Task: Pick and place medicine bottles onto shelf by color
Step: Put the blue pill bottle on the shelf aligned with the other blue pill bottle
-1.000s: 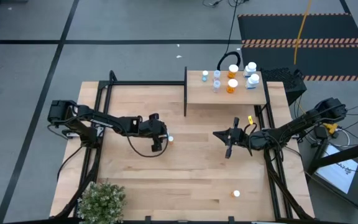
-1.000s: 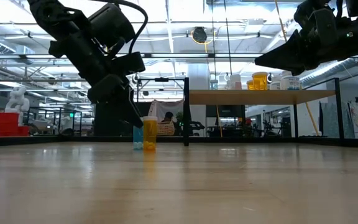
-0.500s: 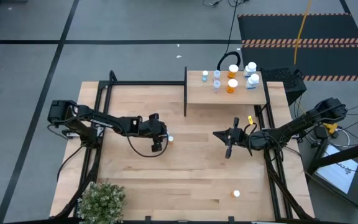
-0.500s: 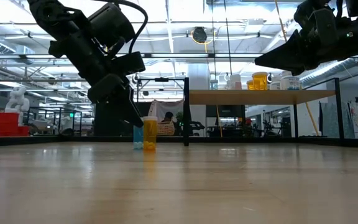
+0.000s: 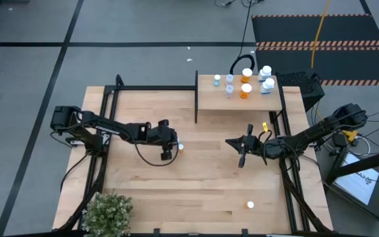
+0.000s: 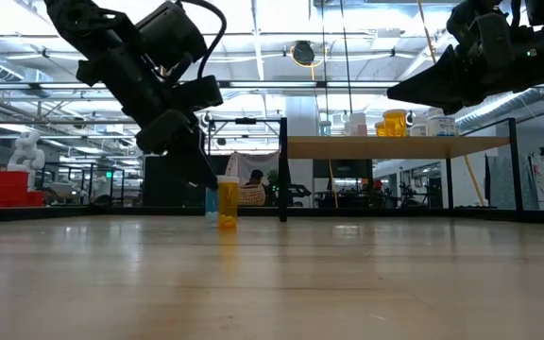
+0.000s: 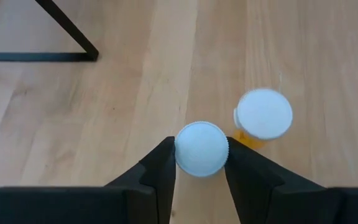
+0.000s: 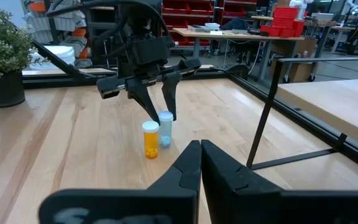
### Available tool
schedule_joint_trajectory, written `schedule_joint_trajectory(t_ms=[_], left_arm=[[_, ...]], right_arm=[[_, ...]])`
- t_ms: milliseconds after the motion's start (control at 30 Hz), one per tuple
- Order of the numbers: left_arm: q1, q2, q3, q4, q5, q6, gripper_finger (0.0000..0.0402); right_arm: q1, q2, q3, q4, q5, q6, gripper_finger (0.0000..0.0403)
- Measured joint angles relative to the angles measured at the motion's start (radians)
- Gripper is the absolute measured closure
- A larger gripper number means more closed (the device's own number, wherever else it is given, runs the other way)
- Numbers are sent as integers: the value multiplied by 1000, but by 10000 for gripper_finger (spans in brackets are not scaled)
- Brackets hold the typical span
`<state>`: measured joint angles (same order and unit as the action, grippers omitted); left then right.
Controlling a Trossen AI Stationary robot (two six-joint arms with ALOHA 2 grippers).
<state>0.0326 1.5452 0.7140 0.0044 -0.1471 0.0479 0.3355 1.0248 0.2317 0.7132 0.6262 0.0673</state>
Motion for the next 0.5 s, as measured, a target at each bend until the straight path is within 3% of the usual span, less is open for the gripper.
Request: schedule_joint_trajectory(t_ms=[500], left_arm=[[1, -1, 243, -280, -5, 76, 277]], right_arm=[[0, 0, 0, 0, 0, 0, 399]])
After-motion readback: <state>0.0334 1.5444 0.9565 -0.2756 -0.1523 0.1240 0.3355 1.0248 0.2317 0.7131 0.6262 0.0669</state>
